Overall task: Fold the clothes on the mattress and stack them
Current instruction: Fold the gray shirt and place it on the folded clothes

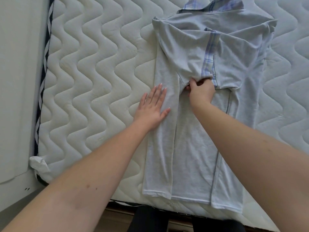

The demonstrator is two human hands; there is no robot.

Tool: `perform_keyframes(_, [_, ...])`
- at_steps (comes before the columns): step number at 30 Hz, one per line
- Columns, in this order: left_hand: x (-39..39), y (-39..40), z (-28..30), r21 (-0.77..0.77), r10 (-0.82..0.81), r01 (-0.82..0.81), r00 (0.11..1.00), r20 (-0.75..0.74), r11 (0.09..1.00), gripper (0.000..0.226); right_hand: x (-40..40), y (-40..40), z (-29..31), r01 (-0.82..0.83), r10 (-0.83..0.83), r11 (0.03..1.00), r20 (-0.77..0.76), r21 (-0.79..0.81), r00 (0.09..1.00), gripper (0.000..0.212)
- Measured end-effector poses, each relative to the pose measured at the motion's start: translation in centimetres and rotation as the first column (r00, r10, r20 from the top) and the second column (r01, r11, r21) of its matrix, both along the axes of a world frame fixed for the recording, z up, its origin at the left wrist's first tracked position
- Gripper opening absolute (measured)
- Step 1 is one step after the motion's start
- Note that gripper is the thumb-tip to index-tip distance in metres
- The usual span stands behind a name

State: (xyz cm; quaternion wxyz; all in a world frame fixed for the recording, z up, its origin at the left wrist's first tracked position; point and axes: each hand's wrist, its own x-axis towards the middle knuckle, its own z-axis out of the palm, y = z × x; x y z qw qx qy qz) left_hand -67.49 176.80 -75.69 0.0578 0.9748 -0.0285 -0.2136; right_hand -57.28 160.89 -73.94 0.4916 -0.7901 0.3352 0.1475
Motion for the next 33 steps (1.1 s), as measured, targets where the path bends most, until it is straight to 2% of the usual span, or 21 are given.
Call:
perform_keyframes(4, [-0.5, -0.2, -0.5, -0.006, -0.016, 0.016, 1.0, -0.002, 1.0, 0.071, -0.5, -1.3, -0.5, -0.003, 0.003, 1.0, 0.012, 0.014, 1.0, 0.016])
perform_keyframes(7, [-0.8, -0.1, -1.0, 0.015, 0.005, -0.005, 1.0, -0.015, 1.0, 0.071, -0.7, -1.6, -0.7, -0.084, 0.084, 0.996, -0.026, 0.003, 0.996, 0.018])
perform_keyframes(11, [-0.9, -0.2, -1.3, 0.053, 0.004, -0.003, 1.0, -0.01, 0.999, 0.071, -1.2, -1.2, -0.2, -0.194, 0.215, 0.956, -0.078, 0.22, 0.973, 0.031])
perform_keyframes(13, [-0.6, -0.4, -1.0, 0.053, 0.018, -0.019, 1.0, 0.01, 0.998, 0.067, -1.3, -0.9, 0.0, -0.269, 0.302, 0.93, -0.107, 0.249, 0.947, 0.03])
perform_keyframes(16, [1.0, -0.3, -0.2, -0.045, 0.094, -0.092, 0.995, 0.037, 0.995, 0.059, -0.9, -1.0, 0.2, -0.361, 0.378, 0.924, -0.162, 0.125, 0.912, 0.032])
perform_keyframes(20, [6.1, 0.7, 0.7, -0.238, 0.227, -0.199, 0.969, 0.097, 0.951, 0.051, 0.3, -0.9, 1.3, -0.444, 0.446, 0.895, -0.121, 0.046, 0.887, 0.053])
perform_keyframes(23, [11.1, 2.2, 1.0, -0.349, 0.336, -0.275, 0.933, 0.129, 0.896, 0.049, 1.8, -0.4, 2.6, -0.505, 0.512, 0.856, -0.046, 0.112, 0.858, 0.05])
perform_keyframes(26, [16.4, 4.1, 1.4, -0.478, 0.447, -0.368, 0.893, 0.058, 0.798, 0.057, 3.9, 0.3, 3.9, -0.539, 0.541, 0.825, 0.041, 0.171, 0.84, 0.043])
perform_keyframes(28, [19.6, 5.6, 1.5, -0.499, 0.486, -0.409, 0.874, 0.028, 0.764, 0.065, 5.4, 0.5, 4.2, -0.574, 0.562, 0.814, 0.126, 0.091, 0.817, 0.033])
perform_keyframes(31, [23.8, 7.3, 1.8, -0.489, 0.423, -0.369, 0.906, 0.001, 0.79, 0.064, 7.6, -0.2, 4.2, -0.479, 0.493, 0.87, 0.225, -0.118, 0.84, 0.013])
perform_keyframes(33, [25.9, 8.0, 2.2, -0.501, 0.369, -0.327, 0.929, -0.017, 0.801, 0.051, 9.5, -1.3, 3.5, -0.415, 0.487, 0.851, 0.185, -0.323, 0.854, 0.04])
